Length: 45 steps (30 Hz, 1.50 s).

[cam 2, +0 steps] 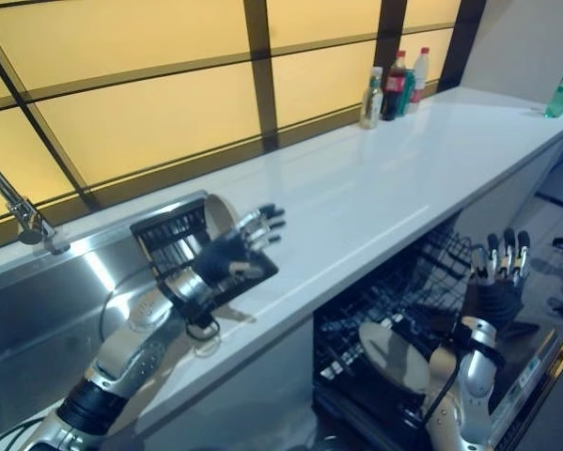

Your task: Pick up plates and place into dishwasher.

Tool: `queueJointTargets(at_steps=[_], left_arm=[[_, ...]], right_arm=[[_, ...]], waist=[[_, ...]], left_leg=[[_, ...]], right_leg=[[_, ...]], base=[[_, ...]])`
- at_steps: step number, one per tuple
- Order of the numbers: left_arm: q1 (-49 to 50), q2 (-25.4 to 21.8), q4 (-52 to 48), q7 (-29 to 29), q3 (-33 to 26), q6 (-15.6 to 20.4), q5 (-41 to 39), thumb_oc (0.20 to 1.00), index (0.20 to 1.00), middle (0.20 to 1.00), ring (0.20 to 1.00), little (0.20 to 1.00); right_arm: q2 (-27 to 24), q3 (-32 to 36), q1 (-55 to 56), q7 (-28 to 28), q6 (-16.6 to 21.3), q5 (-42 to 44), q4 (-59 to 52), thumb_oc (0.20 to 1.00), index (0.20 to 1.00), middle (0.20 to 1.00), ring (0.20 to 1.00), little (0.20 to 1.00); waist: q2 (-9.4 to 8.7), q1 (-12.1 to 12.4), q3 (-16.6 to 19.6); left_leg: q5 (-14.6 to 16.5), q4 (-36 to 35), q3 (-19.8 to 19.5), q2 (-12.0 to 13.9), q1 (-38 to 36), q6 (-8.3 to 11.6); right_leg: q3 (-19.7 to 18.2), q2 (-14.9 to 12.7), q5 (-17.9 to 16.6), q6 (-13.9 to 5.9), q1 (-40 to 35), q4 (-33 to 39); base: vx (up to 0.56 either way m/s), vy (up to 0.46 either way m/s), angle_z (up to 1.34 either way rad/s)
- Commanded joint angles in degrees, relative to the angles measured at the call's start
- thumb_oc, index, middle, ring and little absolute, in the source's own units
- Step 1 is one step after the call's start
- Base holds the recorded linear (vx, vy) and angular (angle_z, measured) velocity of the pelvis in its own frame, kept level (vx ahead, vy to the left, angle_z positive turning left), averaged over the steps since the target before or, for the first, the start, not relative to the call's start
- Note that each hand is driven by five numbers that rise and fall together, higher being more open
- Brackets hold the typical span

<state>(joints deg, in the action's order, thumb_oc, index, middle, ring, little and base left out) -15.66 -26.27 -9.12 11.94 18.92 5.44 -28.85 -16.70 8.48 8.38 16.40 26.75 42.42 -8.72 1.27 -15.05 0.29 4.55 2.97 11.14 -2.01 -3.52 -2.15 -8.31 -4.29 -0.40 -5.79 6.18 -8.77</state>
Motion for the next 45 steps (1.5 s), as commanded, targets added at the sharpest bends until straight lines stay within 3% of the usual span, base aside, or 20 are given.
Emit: queueJointTargets(at_steps=[1, 4, 7, 10, 13, 17, 21, 23, 27, 31, 35, 39, 45], left_arm=[[-6.86, -3.89, -0.87, -9.53, -4.75, 7.62, 11.20, 1.000, 1.000, 1.000, 1.000, 1.000], [-10.17, -8.34, 2.97, -14.63, -8.64, 14.04, 21.44, 1.000, 1.000, 1.000, 1.000, 1.000], [-12.23, -13.10, 5.67, -16.48, -10.64, 18.79, 26.60, 1.000, 1.000, 1.000, 1.000, 1.000], [-14.01, -18.34, 8.16, -15.83, -10.93, 20.65, 30.49, 1.000, 1.000, 1.000, 1.000, 1.000], [-16.98, -26.51, 13.05, -17.07, -9.37, 21.98, 36.76, 1.000, 1.000, 1.000, 1.000, 1.000], [-23.89, -39.80, 21.65, -17.70, -0.92, 24.39, 44.31, 1.000, 1.000, 1.000, 1.000, 1.000], [-32.56, -48.57, 23.81, -16.85, 8.99, 24.58, 48.77, 1.000, 1.000, 1.000, 1.000, 1.000], [-36.33, -50.77, 23.38, -16.58, 13.25, 24.07, 50.14, 1.000, 1.000, 1.000, 1.000, 1.000], [-43.36, -52.57, 24.29, -16.24, 21.11, 24.82, 52.47, 1.000, 1.000, 1.000, 1.000, 1.000], [-48.90, -51.41, 25.62, -15.41, 28.05, 23.89, 50.74, 1.000, 1.000, 1.000, 1.000, 1.000], [-48.56, -49.15, 27.47, -7.34, 31.31, 23.16, 51.48, 1.000, 1.000, 1.000, 1.000, 1.000], [-48.81, -48.42, 27.47, -2.44, 33.19, 20.03, 49.92, 1.000, 1.000, 1.000, 1.000, 1.000], [-46.67, -47.38, 30.98, -0.36, 33.69, 18.85, 51.55, 1.000, 1.000, 1.000, 1.000, 1.000]], right_arm=[[-2.26, 1.96, -3.79, -1.70, 2.45, -1.26, -4.06, 1.000, 1.000, 1.000, 1.000, 1.000], [-3.19, 2.81, -3.97, -3.10, 1.05, -0.41, -3.58, 1.000, 1.000, 1.000, 1.000, 1.000], [-4.22, 4.16, -4.27, -5.18, -0.42, 1.66, -2.55, 1.000, 1.000, 1.000, 1.000, 1.000], [-5.07, 4.68, -4.28, -7.52, -2.25, 2.99, -1.94, 1.000, 1.000, 1.000, 1.000, 1.000], [-7.00, 4.46, -4.05, -10.89, -4.52, 3.83, -1.90, 1.000, 1.000, 1.000, 1.000, 1.000], [-10.82, 4.76, -3.16, -14.52, -5.43, 6.66, -1.00, 1.000, 1.000, 1.000, 1.000, 1.000], [-12.96, 5.42, -2.31, -16.65, -5.35, 8.73, 0.32, 1.000, 1.000, 1.000, 1.000, 1.000], [-13.73, 5.61, -1.95, -17.10, -5.38, 9.44, 0.77, 1.000, 1.000, 1.000, 1.000, 1.000], [-15.05, 5.62, -1.81, -17.32, -5.36, 10.17, 1.59, 1.000, 1.000, 1.000, 1.000, 1.000], [-15.50, 5.44, -1.65, -17.35, -5.29, 10.40, 2.01, 1.000, 1.000, 1.000, 1.000, 1.000], [-16.26, 5.14, -2.42, -17.34, -5.81, 9.95, 2.79, 1.000, 1.000, 1.000, 1.000, 1.000], [-16.18, 4.54, -2.36, -15.98, -6.51, 9.28, 1.73, 1.000, 1.000, 1.000, 1.000, 1.000], [-15.63, 4.97, -1.47, -17.55, -6.97, 9.11, 1.41, 1.000, 1.000, 1.000, 1.000, 1.000]], waist=[[0.13, -0.51, -1.28], [0.00, -0.72, -0.78], [0.07, -0.85, -0.50], [0.33, -0.95, -0.35], [0.83, -1.18, -0.26], [1.56, -1.99, -0.44], [1.98, -2.49, -0.72], [2.05, -2.52, -0.80], [2.22, -2.70, -0.84], [1.88, -3.07, -0.96], [1.54, -3.36, -1.29], [1.26, -3.65, -1.60], [0.98, -4.43, -1.82]], left_leg=[[1.60, -0.55, -3.84, 0.53, -1.63, -1.98], [1.28, -1.05, -3.47, 0.43, -1.65, -1.76], [1.24, -1.24, -3.08, 0.28, -1.64, -1.63], [1.20, -1.34, -2.62, 0.18, -1.73, -1.48], [1.25, -1.31, -2.09, 0.06, -1.86, -1.40], [1.53, -1.01, -1.20, -0.01, -1.87, -1.26], [1.55, -0.82, -0.86, 0.03, -1.77, -1.07], [1.56, -0.62, -0.76, 0.12, -1.66, -0.91], [1.73, -0.28, -0.79, 0.20, -1.44, -0.82], [1.96, -0.34, -0.83, 0.24, -1.62, -0.94], [2.26, 0.11, -0.53, 0.33, -1.83, -1.09], [2.61, 0.86, -0.17, 0.37, -1.82, -1.26], [2.65, 1.03, 0.70, 0.48, -2.09, -1.42]], right_leg=[[-2.71, 1.98, -6.30, -2.54, 1.15, -2.04], [-3.01, 2.02, -6.66, -2.68, 1.50, -2.26], [-2.99, 1.78, -7.06, -2.80, 1.65, -2.34], [-2.95, 1.47, -7.35, -2.93, 1.65, -2.22], [-3.14, 1.05, -7.75, -3.22, 1.66, -2.14], [-3.55, 0.62, -8.63, -3.67, 1.95, -2.23], [-3.69, 0.23, -9.87, -4.03, 2.24, -2.51], [-3.74, 0.04, -10.03, -4.15, 2.21, -2.50], [-3.70, -0.17, -10.15, -4.12, 2.14, -2.61], [-3.77, -0.08, -10.28, -4.19, 2.47, -3.29], [-3.68, -0.06, -10.29, -4.25, 2.66, -4.12], [-3.80, 0.00, -9.68, -4.31, 2.32, -3.92], [-3.79, 0.19, -9.15, -4.47, 1.78, -3.53]], base=[[-0.02, 0.032, 0.00], [0.00, 0.011, 0.00], [0.00, 0.000, 0.00], [0.00, 0.000, 0.00], [0.00, 0.000, 0.00], [0.00, 0.007, -0.02], [0.03, -0.004, -0.03], [0.04, -0.016, 0.01], [0.04, -0.015, 0.00], [0.04, -0.008, 0.00], [0.06, -0.025, 0.00], [0.05, -0.028, -0.03], [0.04, -0.015, -0.06]])
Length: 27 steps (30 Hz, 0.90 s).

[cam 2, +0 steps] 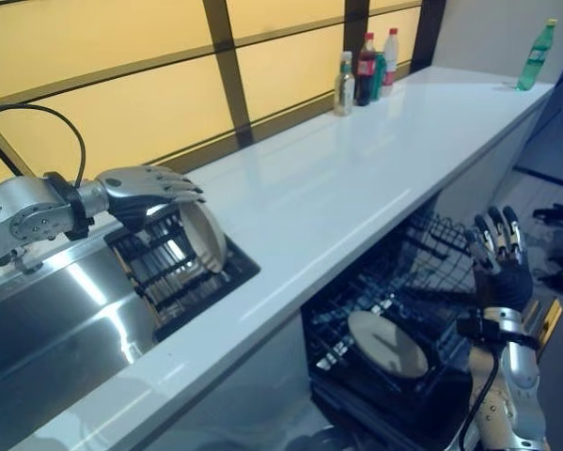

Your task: Pick up plates and place into dishwasher.

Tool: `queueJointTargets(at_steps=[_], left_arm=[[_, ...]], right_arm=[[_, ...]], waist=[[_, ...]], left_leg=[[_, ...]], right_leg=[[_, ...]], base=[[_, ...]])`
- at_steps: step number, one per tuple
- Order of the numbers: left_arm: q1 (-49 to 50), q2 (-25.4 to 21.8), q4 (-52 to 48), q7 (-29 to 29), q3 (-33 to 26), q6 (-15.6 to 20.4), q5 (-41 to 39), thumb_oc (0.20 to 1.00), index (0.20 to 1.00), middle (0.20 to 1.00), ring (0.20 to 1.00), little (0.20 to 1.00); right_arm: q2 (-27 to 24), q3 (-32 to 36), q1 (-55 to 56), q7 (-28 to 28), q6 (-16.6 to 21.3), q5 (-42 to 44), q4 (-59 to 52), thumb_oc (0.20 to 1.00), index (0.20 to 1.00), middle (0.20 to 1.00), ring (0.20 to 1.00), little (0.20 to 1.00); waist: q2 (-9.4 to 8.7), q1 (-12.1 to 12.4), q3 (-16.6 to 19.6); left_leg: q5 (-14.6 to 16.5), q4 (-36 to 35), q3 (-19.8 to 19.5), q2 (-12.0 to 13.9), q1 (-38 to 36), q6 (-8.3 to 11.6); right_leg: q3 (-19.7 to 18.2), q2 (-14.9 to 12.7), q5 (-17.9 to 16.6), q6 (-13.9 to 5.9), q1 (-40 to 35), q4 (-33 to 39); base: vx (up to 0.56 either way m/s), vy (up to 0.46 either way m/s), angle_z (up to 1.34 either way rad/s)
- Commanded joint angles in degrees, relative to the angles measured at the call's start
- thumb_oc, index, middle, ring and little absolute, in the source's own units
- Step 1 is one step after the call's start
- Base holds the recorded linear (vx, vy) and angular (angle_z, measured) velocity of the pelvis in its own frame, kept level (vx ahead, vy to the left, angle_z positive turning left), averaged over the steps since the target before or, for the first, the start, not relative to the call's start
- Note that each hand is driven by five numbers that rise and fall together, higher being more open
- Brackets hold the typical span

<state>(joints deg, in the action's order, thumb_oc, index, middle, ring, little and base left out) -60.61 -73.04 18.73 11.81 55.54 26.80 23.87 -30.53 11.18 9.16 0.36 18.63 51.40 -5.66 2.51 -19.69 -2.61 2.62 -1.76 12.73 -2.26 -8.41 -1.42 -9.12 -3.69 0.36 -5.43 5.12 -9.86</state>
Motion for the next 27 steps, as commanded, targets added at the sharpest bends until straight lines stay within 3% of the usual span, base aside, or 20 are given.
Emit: queueJointTargets(at_steps=[1, 9, 15, 21, 27], left_arm=[[-1.05, -0.23, 3.58, -0.59, -3.29, -2.65, -0.48, 1.000, 1.000, 1.000, 1.000, 1.000], [2.82, 0.34, 8.05, -12.21, -5.67, -0.10, 12.33, 1.000, 1.000, 1.000, 1.000, 1.000], [6.65, 0.10, 7.58, -19.63, -9.05, -0.85, 14.50, 1.000, 1.000, 1.000, 1.000, 1.000], [11.47, 2.48, 8.11, -20.72, -13.28, -1.65, 14.12, 1.000, 1.000, 1.000, 1.000, 1.000], [14.88, 4.65, 11.62, -25.88, -17.41, -0.32, 15.70, 1.000, 1.000, 1.000, 1.000, 1.000]], right_arm=[[-1.94, 2.34, -2.20, -1.55, 1.00, 0.24, -1.66, 1.000, 1.000, 1.000, 1.000, 1.000], [-2.50, 3.07, -1.82, -1.86, 0.25, 0.99, -1.39, 1.000, 1.000, 1.000, 1.000, 1.000], [-2.56, 3.71, -0.75, -2.06, 0.17, 2.01, -1.59, 1.000, 1.000, 1.000, 1.000, 1.000], [-2.19, 3.64, -0.57, -1.72, -0.61, 1.78, -1.94, 1.000, 1.000, 1.000, 1.000, 1.000], [-1.79, 4.59, 0.53, -2.05, -1.63, 1.50, -2.70, 1.000, 1.000, 1.000, 1.000, 1.000]], waist=[[-0.17, 0.06, 0.97], [-0.50, -0.54, 1.06], [-0.82, -0.78, 1.06], [-1.03, -0.89, 1.24], [-1.13, -1.57, 1.22]], left_leg=[[4.90, 5.81, -1.00, 0.77, 2.54, -2.22], [5.21, 6.22, -0.31, 0.88, 2.57, -2.44], [5.22, 6.39, 0.27, 1.01, 2.46, -2.50], [5.05, 6.32, 0.48, 1.14, 2.44, -2.53], [4.95, 6.31, 0.92, 1.39, 2.32, -2.54]], right_leg=[[-2.89, -0.40, -9.41, -4.91, 2.59, -2.57], [-2.80, -0.36, -8.99, -4.94, 2.90, -2.79], [-2.86, -0.17, -8.69, -5.03, 3.06, -2.99], [-2.86, -0.06, -8.54, -4.98, 3.24, -3.30], [-2.91, 0.16, -7.84, -5.02, 3.29, -3.41]], base=[[0.05, -0.005, -0.03], [0.03, -0.016, -0.03], [0.02, -0.012, -0.05], [0.03, -0.022, 0.00], [0.04, -0.030, -0.02]])
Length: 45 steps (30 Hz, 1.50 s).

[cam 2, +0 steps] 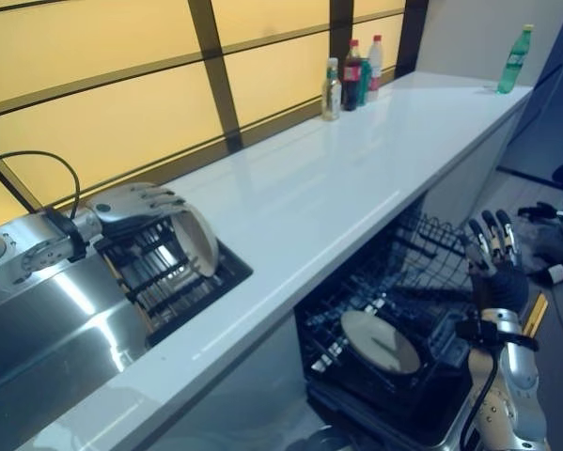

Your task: Pick up plates and place into dishwasher.

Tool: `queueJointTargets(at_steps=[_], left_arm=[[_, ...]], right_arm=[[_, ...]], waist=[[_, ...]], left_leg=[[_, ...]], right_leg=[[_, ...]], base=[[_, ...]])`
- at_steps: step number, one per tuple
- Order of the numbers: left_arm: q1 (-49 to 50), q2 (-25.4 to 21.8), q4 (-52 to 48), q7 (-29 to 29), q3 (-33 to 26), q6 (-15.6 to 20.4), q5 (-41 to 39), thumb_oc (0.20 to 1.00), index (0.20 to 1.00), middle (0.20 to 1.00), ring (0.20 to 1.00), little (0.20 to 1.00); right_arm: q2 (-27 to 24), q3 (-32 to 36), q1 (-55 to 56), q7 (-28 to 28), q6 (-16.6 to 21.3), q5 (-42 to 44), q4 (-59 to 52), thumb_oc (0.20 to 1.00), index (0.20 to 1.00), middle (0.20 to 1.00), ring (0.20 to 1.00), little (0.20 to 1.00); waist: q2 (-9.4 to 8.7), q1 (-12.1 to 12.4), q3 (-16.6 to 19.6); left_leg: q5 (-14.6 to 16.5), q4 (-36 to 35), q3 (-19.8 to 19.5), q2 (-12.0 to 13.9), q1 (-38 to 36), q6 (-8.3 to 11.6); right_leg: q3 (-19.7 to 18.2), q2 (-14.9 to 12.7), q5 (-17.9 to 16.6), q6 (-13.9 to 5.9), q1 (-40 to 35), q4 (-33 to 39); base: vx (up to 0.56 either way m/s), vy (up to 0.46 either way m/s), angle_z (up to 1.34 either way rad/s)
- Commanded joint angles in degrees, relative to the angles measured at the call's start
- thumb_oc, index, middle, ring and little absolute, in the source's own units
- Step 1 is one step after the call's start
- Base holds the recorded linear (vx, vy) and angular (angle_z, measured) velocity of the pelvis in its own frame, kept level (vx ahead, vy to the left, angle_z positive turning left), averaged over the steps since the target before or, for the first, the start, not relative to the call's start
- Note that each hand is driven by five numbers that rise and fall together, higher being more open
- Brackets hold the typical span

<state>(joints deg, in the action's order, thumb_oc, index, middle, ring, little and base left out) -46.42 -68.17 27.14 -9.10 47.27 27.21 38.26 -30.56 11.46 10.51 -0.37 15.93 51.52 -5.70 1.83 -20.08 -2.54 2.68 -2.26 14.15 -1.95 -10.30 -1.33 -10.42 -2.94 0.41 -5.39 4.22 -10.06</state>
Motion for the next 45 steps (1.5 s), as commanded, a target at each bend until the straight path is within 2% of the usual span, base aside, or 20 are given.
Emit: queueJointTargets(at_steps=[1, 11, 19, 21, 23, 26, 27, 30, 32, 34, 36, 40, 41, 45], left_arm=[[1.21, 0.09, 3.47, -5.49, -9.72, -0.70, 1.56, 1.000, 1.000, 1.000, 1.000, 1.000], [4.84, 2.20, 4.82, -8.17, -13.39, -2.70, 3.57, 1.000, 1.000, 1.000, 1.000, 1.000], [6.14, 1.02, 3.46, -8.39, -15.33, -3.53, 2.33, 1.000, 1.000, 1.000, 1.000, 1.000], [7.05, 1.15, 3.45, -8.21, -16.21, -4.17, 1.90, 1.000, 1.000, 1.000, 1.000, 1.000], [8.21, 1.40, 3.37, -8.30, -17.09, -4.52, 1.86, 1.000, 1.000, 1.000, 1.000, 1.000], [9.80, 2.67, 3.41, -9.23, -17.79, -4.59, 3.96, 1.000, 1.000, 1.000, 1.000, 1.000], [10.55, 2.80, 2.93, -9.56, -17.74, -4.84, 4.09, 1.000, 1.000, 1.000, 1.000, 1.000], [11.95, 2.90, 1.95, -10.44, -17.55, -5.63, 3.10, 1.000, 1.000, 1.000, 1.000, 1.000], [11.71, 3.39, 2.34, -11.21, -16.87, -5.64, 2.94, 1.000, 1.000, 1.000, 1.000, 1.000], [10.56, 4.41, 1.95, -11.25, -15.88, -6.10, 2.09, 1.000, 1.000, 1.000, 1.000, 1.000], [8.82, 5.19, 1.55, -11.01, -14.42, -6.91, 0.62, 1.000, 1.000, 1.000, 1.000, 1.000], [5.84, 6.65, 0.71, -11.37, -12.25, -7.86, -2.65, 1.000, 1.000, 1.000, 1.000, 1.000], [6.07, 7.48, 0.54, -12.08, -12.74, -7.51, -2.65, 1.000, 1.000, 1.000, 1.000, 1.000], [8.46, 9.80, -1.16, -13.73, -16.11, -6.63, -1.00, 1.000, 1.000, 1.000, 1.000, 1.000]], right_arm=[[-1.68, 4.49, -0.64, -1.48, 0.91, 1.42, -2.68, 1.000, 1.000, 1.000, 1.000, 1.000], [-1.64, 5.50, 1.17, -2.81, -1.12, 0.95, -3.52, 1.000, 1.000, 1.000, 1.000, 1.000], [-1.99, 6.88, 3.27, -4.57, -3.01, 1.14, -3.95, 1.000, 1.000, 1.000, 1.000, 1.000], [-2.24, 7.09, 3.69, -5.59, -2.70, 0.95, -4.40, 1.000, 1.000, 1.000, 1.000, 1.000], [-3.09, 7.81, 3.83, -5.78, -0.67, -0.20, -4.74, 1.000, 1.000, 1.000, 1.000, 1.000], [-5.00, 9.17, 2.49, 0.99, 4.92, -6.59, -4.33, 1.000, 1.000, 1.000, 1.000, 1.000], [-6.23, 10.50, 1.23, 6.61, 7.09, -8.60, -4.19, 1.000, 1.000, 1.000, 1.000, 1.000], [-8.67, 13.22, -2.85, 15.85, 9.88, -11.35, -4.43, 1.000, 1.000, 1.000, 1.000, 1.000], [-10.13, 14.43, -5.46, 19.25, 10.09, -13.75, -6.08, 1.000, 1.000, 1.000, 1.000, 1.000], [-11.92, 13.37, -8.63, 18.34, 9.02, -15.79, -7.84, 1.000, 1.000, 1.000, 1.000, 1.000], [-13.89, 10.35, -11.88, 15.02, 7.61, -18.18, -8.83, 1.000, 1.000, 1.000, 1.000, 1.000], [-18.61, 0.67, -18.78, 9.00, 2.54, -23.40, -6.76, 1.000, 1.000, 1.000, 1.000, 1.000], [-18.78, -1.58, -20.03, 8.17, 1.49, -23.32, -5.13, 1.000, 1.000, 1.000, 1.000, 1.000], [-16.45, -5.18, -21.76, 4.80, 1.48, -23.83, -0.83, 1.000, 1.000, 1.000, 1.000, 1.000]], waist=[[-0.45, -1.31, 1.11], [-0.39, -2.09, 0.84], [-0.11, -2.30, 0.55], [-0.18, -2.20, 0.61], [-0.23, -2.11, 0.59], [-0.25, -1.94, 0.53], [-0.16, -1.79, 0.50], [0.27, -0.93, 0.81], [0.61, -0.23, 1.03], [0.79, 0.93, 1.00], [0.72, 2.12, 0.94], [-0.27, 4.42, 1.15], [-0.61, 5.05, 1.23], [-1.01, 6.05, 1.29]], left_leg=[[4.87, 6.81, -0.36, 1.17, 4.15, -2.60], [4.43, 6.64, -0.11, 1.81, 4.18, -2.39], [4.15, 6.86, -0.48, 2.26, 4.34, -1.93], [3.64, 6.68, -0.29, 2.44, 4.59, -1.77], [3.57, 6.76, -0.32, 2.53, 4.72, -1.70], [3.66, 7.11, -0.33, 2.72, 4.72, -1.56], [4.12, 7.42, -0.58, 2.74, 4.49, -1.57], [4.43, 7.44, -1.30, 2.68, 4.39, -1.52], [4.14, 7.21, -1.76, 2.57, 4.51, -1.41], [4.28, 7.16, -2.66, 2.35, 4.58, -1.40], [4.16, 7.22, -3.21, 2.31, 4.86, -1.28], [3.51, 7.02, -4.01, 2.38, 5.40, -0.90], [3.35, 7.04, -4.24, 2.43, 5.59, -0.84], [3.36, 7.19, -4.47, 2.56, 5.65, -0.86]], right_leg=[[-1.57, -0.52, -7.68, -5.09, 4.13, -3.21], [-1.02, 0.08, -5.82, -4.88, 3.73, -2.96], [-0.43, 0.41, -4.47, -4.30, 3.01, -2.45], [-0.41, 0.51, -4.42, -4.09, 3.00, -2.06], [-0.25, 0.62, -4.14, -3.96, 2.90, -2.03], [-0.05, 0.73, -3.73, -3.79, 2.62, -2.01], [0.14, 0.78, -3.03, -3.75, 2.15, -2.11], [0.24, 0.84, -2.67, -3.54, 1.63, -1.90], [-0.04, 0.88, -2.99, -3.36, 1.53, -1.58], [-0.16, 0.83, -2.83, -3.26, 1.07, -1.36], [0.10, 0.61, -2.84, -3.24, 0.87, -1.17], [1.19, 0.13, -2.58, -3.24, 0.40, -0.58], [1.43, 0.12, -2.49, -3.12, 0.36, -0.55], [2.13, 0.16, -1.71, -2.63, 0.04, -0.61]], base=[[0.05, -0.030, -0.03], [0.05, -0.027, -0.03], [0.06, -0.013, -0.03], [0.00, 0.000, 0.00], [0.02, 0.007, -0.01], [0.02, 0.013, 0.00], [0.06, 0.043, 0.00], [0.05, 0.063, -0.01], [0.03, 0.078, -0.02], [0.02, 0.081, -0.03], [-0.01, 0.054, 0.00], [-0.02, 0.027, 0.06], [-0.01, 0.026, 0.20], [0.02, 0.039, 0.22]])
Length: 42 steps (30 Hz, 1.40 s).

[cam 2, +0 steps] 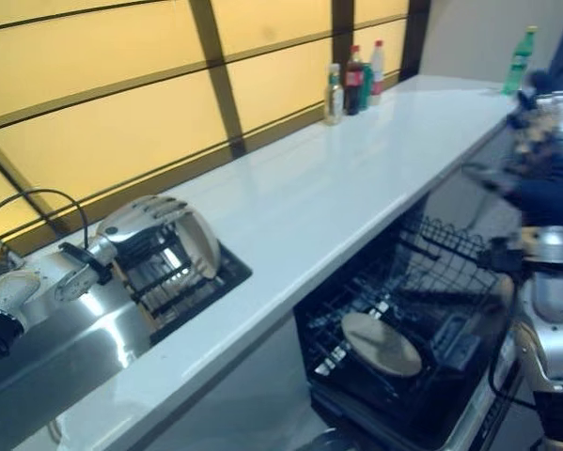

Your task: Pick up plates and place into dishwasher.

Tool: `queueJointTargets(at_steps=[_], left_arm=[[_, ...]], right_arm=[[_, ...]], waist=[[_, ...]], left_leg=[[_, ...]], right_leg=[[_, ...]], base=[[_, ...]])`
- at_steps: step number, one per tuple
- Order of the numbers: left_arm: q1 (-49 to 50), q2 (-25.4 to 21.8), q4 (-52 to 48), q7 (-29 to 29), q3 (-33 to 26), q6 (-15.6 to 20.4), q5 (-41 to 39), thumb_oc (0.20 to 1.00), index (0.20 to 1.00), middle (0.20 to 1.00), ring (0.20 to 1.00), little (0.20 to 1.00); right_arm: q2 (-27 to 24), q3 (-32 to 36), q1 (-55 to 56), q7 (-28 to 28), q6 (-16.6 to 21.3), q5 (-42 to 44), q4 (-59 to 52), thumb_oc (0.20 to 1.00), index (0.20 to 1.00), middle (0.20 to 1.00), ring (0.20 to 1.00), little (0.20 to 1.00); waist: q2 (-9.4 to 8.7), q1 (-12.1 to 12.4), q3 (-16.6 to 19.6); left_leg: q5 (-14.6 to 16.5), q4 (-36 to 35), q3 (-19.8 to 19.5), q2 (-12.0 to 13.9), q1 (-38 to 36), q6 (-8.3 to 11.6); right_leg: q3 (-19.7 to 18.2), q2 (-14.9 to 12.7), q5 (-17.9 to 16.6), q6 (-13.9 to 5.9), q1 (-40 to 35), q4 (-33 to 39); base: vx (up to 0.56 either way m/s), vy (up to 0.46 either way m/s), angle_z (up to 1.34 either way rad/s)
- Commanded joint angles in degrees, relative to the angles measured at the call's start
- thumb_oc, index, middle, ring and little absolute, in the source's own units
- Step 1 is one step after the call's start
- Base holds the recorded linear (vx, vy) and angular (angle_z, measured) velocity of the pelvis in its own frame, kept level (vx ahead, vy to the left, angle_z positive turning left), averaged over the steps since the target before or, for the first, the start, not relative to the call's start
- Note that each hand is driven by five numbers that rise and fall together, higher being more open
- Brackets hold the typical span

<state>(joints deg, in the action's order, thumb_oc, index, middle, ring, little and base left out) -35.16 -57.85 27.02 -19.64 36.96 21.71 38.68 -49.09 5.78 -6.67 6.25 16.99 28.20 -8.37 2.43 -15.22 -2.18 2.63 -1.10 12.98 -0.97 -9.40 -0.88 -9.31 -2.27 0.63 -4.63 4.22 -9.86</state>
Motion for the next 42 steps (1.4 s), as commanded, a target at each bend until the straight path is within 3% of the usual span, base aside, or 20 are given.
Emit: queueJointTargets(at_steps=[1, 11, 18, 22, 28, 34, 38, 42], left_arm=[[-1.88, 0.14, -2.21, -3.19, -6.85, -1.05, -0.24, 1.000, 1.000, 1.000, 1.000, 1.000], [-4.75, 0.12, -3.92, -5.97, -5.59, -3.31, 1.72, 1.000, 1.000, 1.000, 1.000, 1.000], [-25.64, 0.17, 2.44, -14.19, 3.92, -9.58, 3.28, 1.000, 1.000, 1.000, 1.000, 1.000], [-30.99, -1.06, 2.41, -17.92, 6.41, -12.57, 4.33, 1.000, 1.000, 1.000, 1.000, 1.000], [-34.95, -2.30, 3.30, -20.36, 9.28, -14.71, 6.71, 1.000, 1.000, 1.000, 1.000, 1.000], [-38.52, -2.01, 5.70, -22.94, 12.39, -15.60, 10.29, 1.000, 1.000, 1.000, 1.000, 1.000], [-40.26, -2.16, 5.01, -19.15, 14.25, -15.50, 14.83, 1.000, 1.000, 1.000, 1.000, 1.000], [-43.63, -3.70, 4.31, -9.36, 19.05, -16.16, 15.06, 1.000, 1.000, 1.000, 1.000, 1.000]], right_arm=[[3.39, 0.07, -4.37, -2.58, 0.00, -0.22, 2.32, 1.000, 1.000, 1.000, 1.000, 1.000], [6.16, -3.00, -7.09, -3.72, -1.70, 0.21, 4.77, 1.000, 1.000, 1.000, 1.000, 1.000], [5.56, -8.30, -21.12, 3.72, 2.38, -1.07, 7.24, 1.000, 1.000, 1.000, 1.000, 1.000], [4.87, -8.83, -22.29, 5.42, 3.17, -1.01, 5.49, 1.000, 1.000, 1.000, 1.000, 1.000], [3.25, -8.54, -21.40, 5.07, 5.33, 1.26, 6.11, 1.000, 1.000, 1.000, 1.000, 1.000], [2.00, -7.26, -20.57, 3.70, 4.21, 3.43, 5.55, 1.000, 1.000, 1.000, 1.000, 1.000], [1.37, -6.28, -20.06, 2.86, 3.37, 4.14, 5.95, 1.000, 1.000, 1.000, 1.000, 1.000], [-0.57, -6.42, -20.39, 1.93, 2.22, 5.51, 6.27, 1.000, 1.000, 1.000, 1.000, 1.000]], waist=[[-1.67, 1.52, 0.88], [-1.07, 2.54, -2.26], [-0.79, 1.77, -12.58], [-1.43, 1.56, -15.54], [-2.06, 0.82, -15.54], [-1.58, -0.35, -14.37], [-1.04, -1.04, -13.88], [0.07, -2.11, -13.39]], left_leg=[[3.49, 6.13, -3.38, 1.60, 4.71, -1.33], [1.71, 6.14, -5.05, 2.12, 7.84, -0.44], [-3.89, 5.30, -6.10, 3.52, 20.21, 1.50], [-5.64, 5.82, -6.15, 4.54, 24.20, 2.31], [-6.47, 5.45, -5.96, 5.06, 25.84, 3.11], [-6.46, 4.33, -4.98, 5.21, 24.91, 3.44], [-6.26, 3.53, -4.29, 5.26, 23.92, 3.57], [-5.98, 2.92, -3.60, 5.18, 22.65, 3.75]], right_leg=[[1.10, -0.50, -1.80, -3.31, -0.05, -0.89], [1.71, -0.53, -0.24, -2.80, 1.98, -1.37], [1.02, 1.61, -0.63, -1.20, 13.09, -4.13], [1.51, 1.71, -1.06, -0.92, 16.54, -5.19], [2.30, 1.23, -1.26, -0.60, 17.94, -4.75], [2.00, 0.86, -0.79, -0.54, 17.65, -4.54], [2.00, 0.69, -0.40, -0.52, 17.13, -4.37], [1.70, 0.44, -0.02, -0.56, 16.37, -4.14]], base=[[0.04, 0.042, 0.20], [0.02, 0.037, 0.09], [-0.44, 0.038, 0.16], [-0.18, -0.006, 0.08], [-0.04, 0.011, -0.08], [0.02, 0.033, -0.06], [0.02, 0.031, -0.07], [0.06, 0.060, -0.04]])
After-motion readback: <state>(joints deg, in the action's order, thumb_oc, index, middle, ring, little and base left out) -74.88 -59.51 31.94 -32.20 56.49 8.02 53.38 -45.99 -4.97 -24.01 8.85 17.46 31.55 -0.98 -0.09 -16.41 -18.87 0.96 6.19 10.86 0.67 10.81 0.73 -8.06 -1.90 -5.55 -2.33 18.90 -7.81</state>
